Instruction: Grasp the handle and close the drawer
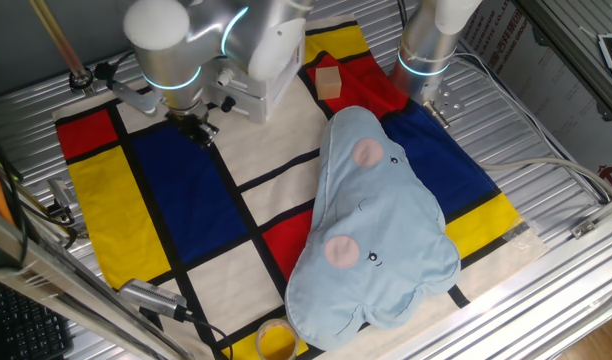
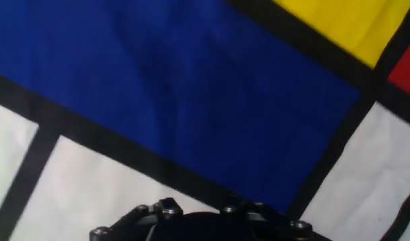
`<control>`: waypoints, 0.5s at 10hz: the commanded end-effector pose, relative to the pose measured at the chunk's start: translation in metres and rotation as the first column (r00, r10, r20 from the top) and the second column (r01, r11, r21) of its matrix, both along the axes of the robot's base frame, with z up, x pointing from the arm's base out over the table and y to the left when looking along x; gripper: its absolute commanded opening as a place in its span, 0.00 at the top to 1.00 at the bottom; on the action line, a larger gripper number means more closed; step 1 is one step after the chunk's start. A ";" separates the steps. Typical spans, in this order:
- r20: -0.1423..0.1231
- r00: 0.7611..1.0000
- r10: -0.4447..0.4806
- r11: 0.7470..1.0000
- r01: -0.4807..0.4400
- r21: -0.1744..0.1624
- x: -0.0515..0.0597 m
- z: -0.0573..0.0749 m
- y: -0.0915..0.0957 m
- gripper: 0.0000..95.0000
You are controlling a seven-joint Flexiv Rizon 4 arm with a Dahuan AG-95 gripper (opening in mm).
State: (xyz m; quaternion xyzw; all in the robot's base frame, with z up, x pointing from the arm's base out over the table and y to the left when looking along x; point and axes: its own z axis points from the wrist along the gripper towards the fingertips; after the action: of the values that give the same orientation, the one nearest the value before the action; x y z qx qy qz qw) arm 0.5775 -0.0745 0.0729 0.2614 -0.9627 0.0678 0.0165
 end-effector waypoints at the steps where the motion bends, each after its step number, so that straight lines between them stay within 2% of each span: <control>1: 0.057 0.998 0.004 0.998 -0.007 0.060 0.031 0.019 0.016 0.80; 3: 0.083 0.997 -0.001 0.996 -0.006 0.083 0.047 0.033 0.027 0.80; 5: 0.084 0.996 -0.005 0.996 -0.003 0.088 0.050 0.035 0.030 0.80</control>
State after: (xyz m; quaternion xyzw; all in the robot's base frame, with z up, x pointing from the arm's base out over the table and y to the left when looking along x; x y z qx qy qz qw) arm 0.6265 -0.0446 0.1091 0.2578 -0.9649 0.0347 -0.0358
